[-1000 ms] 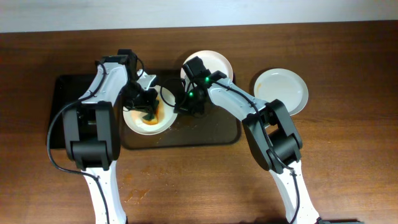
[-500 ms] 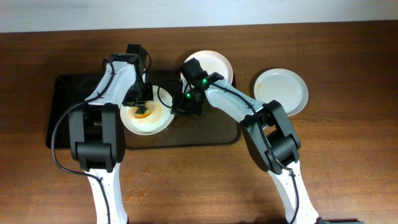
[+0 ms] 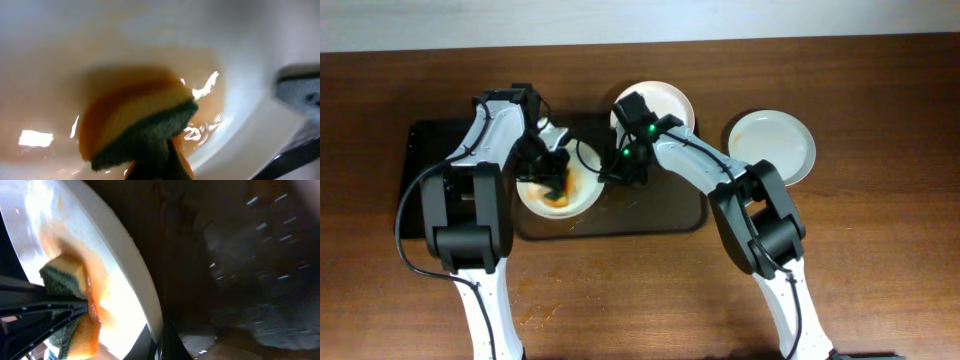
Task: Clean dirty plates on tray and stack at the side
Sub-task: 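Scrub the sauce off the plate with the sponge, right gripper holding, then raise the sponge with left gripper and lift the plate with right gripper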
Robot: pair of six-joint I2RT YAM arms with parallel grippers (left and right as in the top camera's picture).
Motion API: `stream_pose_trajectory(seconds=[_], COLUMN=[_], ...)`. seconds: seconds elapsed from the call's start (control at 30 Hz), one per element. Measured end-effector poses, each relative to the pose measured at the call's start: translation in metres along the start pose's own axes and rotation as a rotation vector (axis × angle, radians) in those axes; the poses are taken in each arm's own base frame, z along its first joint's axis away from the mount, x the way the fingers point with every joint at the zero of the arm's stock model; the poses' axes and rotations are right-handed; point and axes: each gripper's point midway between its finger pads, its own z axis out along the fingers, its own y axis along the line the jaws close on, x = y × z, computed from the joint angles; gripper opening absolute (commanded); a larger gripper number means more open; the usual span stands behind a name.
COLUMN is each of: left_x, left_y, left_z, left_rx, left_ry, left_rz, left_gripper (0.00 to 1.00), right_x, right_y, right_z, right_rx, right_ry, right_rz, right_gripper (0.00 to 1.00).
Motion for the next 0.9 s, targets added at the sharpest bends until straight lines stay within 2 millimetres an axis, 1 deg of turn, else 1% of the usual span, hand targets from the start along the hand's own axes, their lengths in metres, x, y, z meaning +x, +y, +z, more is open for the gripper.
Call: stream_pose_trajectory(seconds=[0.03, 0.1, 0.2, 0.23, 0.27, 0.33, 0.4, 0.43, 0.47, 0.5, 0.53, 0.6, 0.67, 0.73, 0.8, 0.9], left_x=[-0.018, -0.033, -0.065, -0.072, -0.074, -0.073, -0.065, -0.058, -0.048, -0.034, -0.030, -0.012, 0.005, 0.020, 0.031, 0.046], left_y=[-0.006, -0.011, -0.021, -0.024, -0.024, -0.018, -0.009, 0.000, 0.014, 0.033, 0.041, 0.066, 0.082, 0.084, 0.083, 0.076], left_z=[-0.001, -0.001, -0.005, -0.006, -0.006, -0.004, -0.005, -0.007, -0.010, -0.015, -0.018, -0.028, -0.032, -0.032, -0.031, -0.025], left_rx=[0.037, 0.068, 0.082, 0.082, 0.079, 0.044, -0.049, -0.123, -0.216, -0.342, -0.393, -0.558, -0.663, -0.711, -0.719, -0.652], left_ry=[-0.074, -0.140, -0.269, -0.296, -0.305, -0.289, -0.248, -0.222, -0.190, -0.159, -0.152, -0.117, -0.071, -0.016, 0.037, 0.121], left_rz=[0.042, 0.079, 0.156, 0.172, 0.176, 0.104, -0.007, -0.073, -0.151, -0.243, -0.276, -0.364, -0.413, -0.425, -0.420, -0.403], left_gripper=[0.01, 0.01, 0.01, 0.01, 0.01, 0.01, 0.01, 0.01, 0.01, 0.01, 0.01, 0.01, 0.01, 0.01, 0.01, 0.01], right_x=[-0.003, -0.005, -0.005, -0.005, -0.005, -0.005, -0.004, -0.002, 0.001, 0.004, 0.004, 0.004, 0.004, 0.008, 0.011, 0.011], right_y=[-0.002, -0.003, -0.003, -0.003, -0.003, -0.003, -0.001, 0.001, 0.004, 0.005, 0.005, 0.005, 0.006, 0.009, 0.011, 0.010], right_z=[-0.002, -0.003, -0.003, -0.003, -0.003, -0.003, -0.002, -0.001, 0.002, 0.003, 0.003, 0.003, 0.004, 0.006, 0.007, 0.007], right_rx=[0.000, -0.002, 0.000, 0.000, 0.000, -0.002, -0.004, -0.006, -0.008, -0.003, -0.004, -0.003, -0.010, -0.015, -0.019, -0.017], right_ry=[-0.006, -0.011, -0.012, -0.012, -0.012, -0.013, -0.011, -0.007, 0.001, 0.004, 0.005, 0.005, 0.009, 0.019, 0.026, 0.030], right_rz=[0.018, 0.028, 0.035, 0.036, 0.041, 0.041, 0.035, 0.030, 0.021, 0.014, 0.011, 0.008, 0.002, -0.006, -0.013, -0.017], right_gripper=[0.04, 0.04, 0.04, 0.04, 0.04, 0.04, 0.04, 0.04, 0.04, 0.04, 0.04, 0.04, 0.04, 0.04, 0.04, 0.04])
